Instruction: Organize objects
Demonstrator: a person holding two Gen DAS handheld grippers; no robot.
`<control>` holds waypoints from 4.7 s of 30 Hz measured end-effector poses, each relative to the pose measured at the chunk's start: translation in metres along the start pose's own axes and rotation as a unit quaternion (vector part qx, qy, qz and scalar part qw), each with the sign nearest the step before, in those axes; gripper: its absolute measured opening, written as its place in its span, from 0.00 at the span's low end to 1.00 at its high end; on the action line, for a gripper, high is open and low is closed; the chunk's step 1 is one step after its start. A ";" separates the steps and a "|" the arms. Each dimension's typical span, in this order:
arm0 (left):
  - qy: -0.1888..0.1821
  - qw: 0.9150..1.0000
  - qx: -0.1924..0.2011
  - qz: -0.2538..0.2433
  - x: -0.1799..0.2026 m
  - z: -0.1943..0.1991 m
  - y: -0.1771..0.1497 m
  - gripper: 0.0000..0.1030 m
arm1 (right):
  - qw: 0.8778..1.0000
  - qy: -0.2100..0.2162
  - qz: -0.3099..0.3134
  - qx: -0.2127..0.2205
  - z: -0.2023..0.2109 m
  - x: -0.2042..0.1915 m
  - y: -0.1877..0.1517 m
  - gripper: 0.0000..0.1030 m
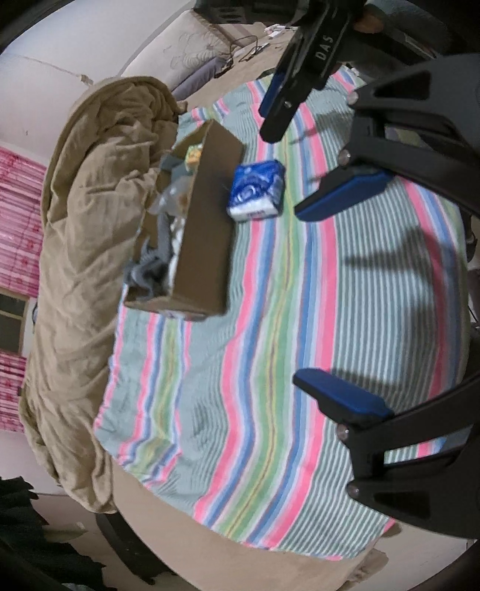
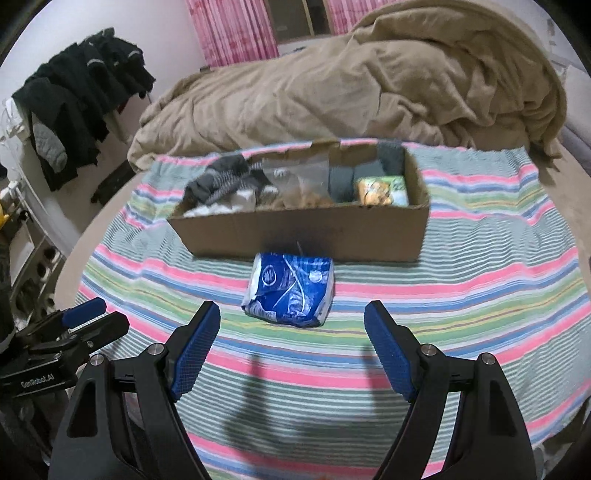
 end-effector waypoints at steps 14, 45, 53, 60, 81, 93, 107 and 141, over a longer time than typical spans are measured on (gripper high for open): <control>-0.004 1.000 -0.029 0.001 -0.015 -0.043 -0.001 0.81 | 0.999 -0.006 0.008 -0.047 -0.066 -0.010 0.002 0.81; -0.010 0.999 0.010 -0.048 0.047 0.005 0.029 0.83 | 1.000 -0.012 0.007 0.015 0.016 0.020 0.029 0.56; -0.005 0.997 0.052 -0.056 0.055 0.014 0.075 0.83 | 0.999 -0.010 0.015 0.049 0.034 0.020 0.063 0.57; 0.000 0.996 0.068 -0.061 0.056 0.003 0.102 0.85 | 0.998 -0.021 0.022 0.060 0.020 0.030 0.089 0.57; 0.022 0.999 0.021 -0.032 0.020 -0.067 0.107 0.85 | 0.999 -0.040 0.018 0.009 -0.063 0.047 0.080 0.64; 0.020 0.999 0.020 -0.031 0.020 -0.058 0.099 0.85 | 0.999 -0.045 0.010 0.017 -0.058 0.045 0.081 0.74; 0.014 0.999 0.040 -0.032 0.030 -0.017 0.092 0.85 | 0.998 -0.043 0.012 0.037 -0.022 0.036 0.081 0.80; 0.021 0.997 0.054 -0.044 0.065 0.078 0.005 0.86 | 0.998 -0.020 0.028 0.061 0.091 0.003 0.010 0.80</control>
Point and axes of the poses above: each gripper's, at about its wrist camera, not at the fingertips, and z roughly against the way its jaws point, x to its right, y to its top, the point moved 5 cm from there along -z, roughly the way its jaws point, and after that the axes turned 2 degrees about -y, right-handed, at the moved point
